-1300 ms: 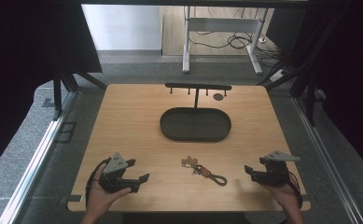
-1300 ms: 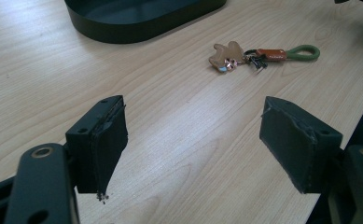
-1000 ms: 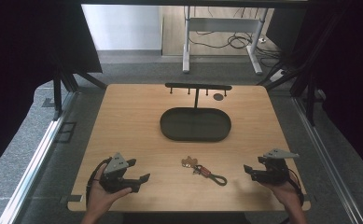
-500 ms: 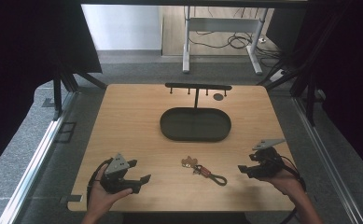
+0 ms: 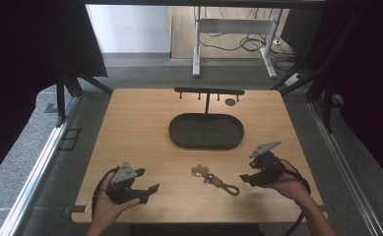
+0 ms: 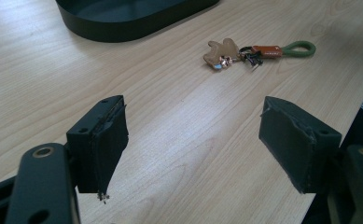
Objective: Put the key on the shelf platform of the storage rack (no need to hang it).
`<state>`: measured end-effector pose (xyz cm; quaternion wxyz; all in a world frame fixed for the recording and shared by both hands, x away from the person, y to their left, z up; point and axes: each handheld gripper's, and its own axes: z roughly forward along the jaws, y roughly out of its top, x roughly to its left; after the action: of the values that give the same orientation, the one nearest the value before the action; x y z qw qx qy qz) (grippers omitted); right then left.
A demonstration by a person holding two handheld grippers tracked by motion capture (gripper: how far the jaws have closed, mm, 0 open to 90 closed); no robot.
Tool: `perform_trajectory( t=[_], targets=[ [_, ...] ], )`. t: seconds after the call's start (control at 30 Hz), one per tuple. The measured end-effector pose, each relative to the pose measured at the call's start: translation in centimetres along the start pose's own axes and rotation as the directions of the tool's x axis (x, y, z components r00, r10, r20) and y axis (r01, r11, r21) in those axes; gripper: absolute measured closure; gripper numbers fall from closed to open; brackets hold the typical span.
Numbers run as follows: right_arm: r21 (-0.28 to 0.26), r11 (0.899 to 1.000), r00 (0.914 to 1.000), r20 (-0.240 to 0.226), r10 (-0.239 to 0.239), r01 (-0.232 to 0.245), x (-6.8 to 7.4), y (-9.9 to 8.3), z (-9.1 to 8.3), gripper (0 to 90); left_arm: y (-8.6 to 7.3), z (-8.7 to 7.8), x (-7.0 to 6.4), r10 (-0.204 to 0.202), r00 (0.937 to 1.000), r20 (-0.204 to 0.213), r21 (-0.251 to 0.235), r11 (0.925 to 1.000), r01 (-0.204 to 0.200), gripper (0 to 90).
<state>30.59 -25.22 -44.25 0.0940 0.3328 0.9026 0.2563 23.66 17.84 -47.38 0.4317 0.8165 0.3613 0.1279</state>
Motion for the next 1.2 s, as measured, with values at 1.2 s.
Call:
perform_trajectory(
  t=[1.2],
  targets=[
    [0.203,0.968,0.9872,-0.091,-0.131,0.147,3.1,4.4,5.5,44.5,0.2,-0.6,-0.1,0.003,1.0,0.004,-0.016,0.9999,-0.003,23.8]
  ],
)
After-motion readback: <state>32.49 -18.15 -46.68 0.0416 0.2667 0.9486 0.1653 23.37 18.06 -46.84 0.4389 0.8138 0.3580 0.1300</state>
